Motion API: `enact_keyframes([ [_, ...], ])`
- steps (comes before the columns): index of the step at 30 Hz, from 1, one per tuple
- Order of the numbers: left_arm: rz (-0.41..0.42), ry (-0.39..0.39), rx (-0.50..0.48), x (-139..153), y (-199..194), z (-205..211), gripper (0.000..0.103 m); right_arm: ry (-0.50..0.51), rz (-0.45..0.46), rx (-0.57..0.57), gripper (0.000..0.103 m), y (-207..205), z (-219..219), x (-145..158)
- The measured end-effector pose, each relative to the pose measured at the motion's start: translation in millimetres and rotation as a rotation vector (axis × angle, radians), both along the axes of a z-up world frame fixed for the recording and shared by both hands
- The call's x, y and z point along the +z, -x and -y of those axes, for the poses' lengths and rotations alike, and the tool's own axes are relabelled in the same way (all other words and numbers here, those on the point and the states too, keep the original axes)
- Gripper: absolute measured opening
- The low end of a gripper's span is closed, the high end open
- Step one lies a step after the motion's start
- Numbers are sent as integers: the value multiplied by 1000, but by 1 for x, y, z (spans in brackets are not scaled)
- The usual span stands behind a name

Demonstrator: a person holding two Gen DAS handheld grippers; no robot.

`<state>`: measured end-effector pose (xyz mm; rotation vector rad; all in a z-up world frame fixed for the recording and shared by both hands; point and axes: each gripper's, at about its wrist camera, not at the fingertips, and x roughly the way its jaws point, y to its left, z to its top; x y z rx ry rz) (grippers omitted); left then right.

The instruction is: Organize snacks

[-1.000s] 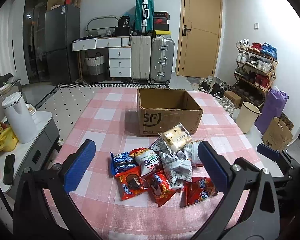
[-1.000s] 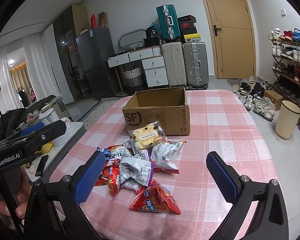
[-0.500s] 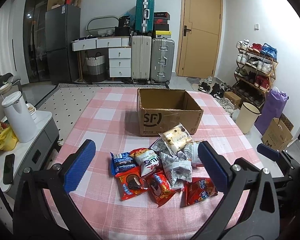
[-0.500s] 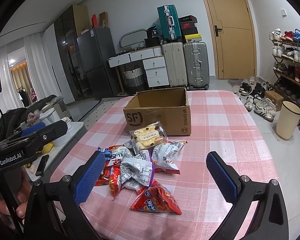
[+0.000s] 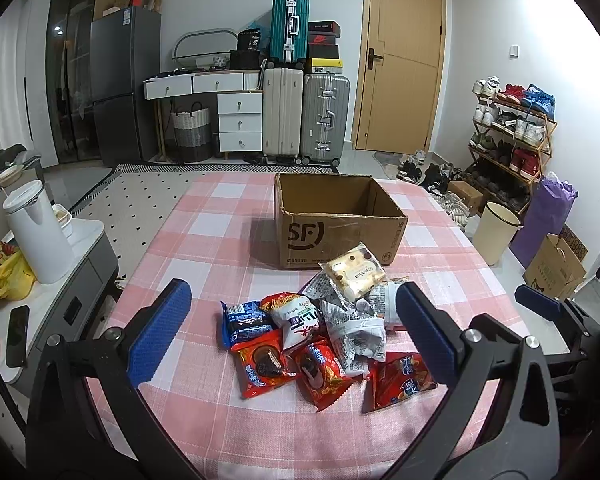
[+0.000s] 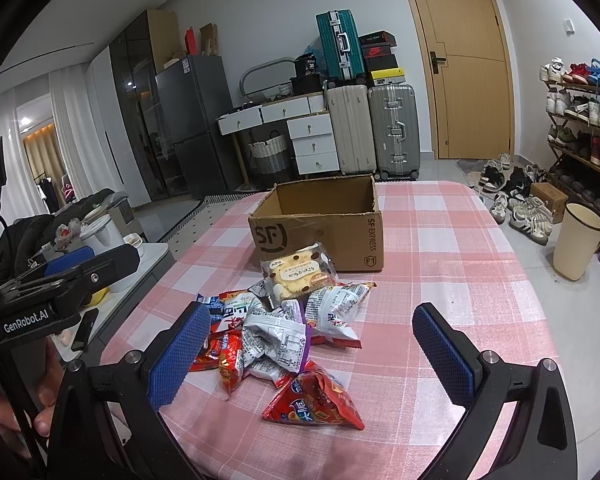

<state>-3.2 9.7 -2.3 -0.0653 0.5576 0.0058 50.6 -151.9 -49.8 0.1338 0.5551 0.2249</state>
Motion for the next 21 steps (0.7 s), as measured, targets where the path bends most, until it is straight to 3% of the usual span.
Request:
enact_keyframes([
  [21, -2, 1, -2, -1, 0, 0, 102, 2, 0, 7, 103, 1, -5, -2],
])
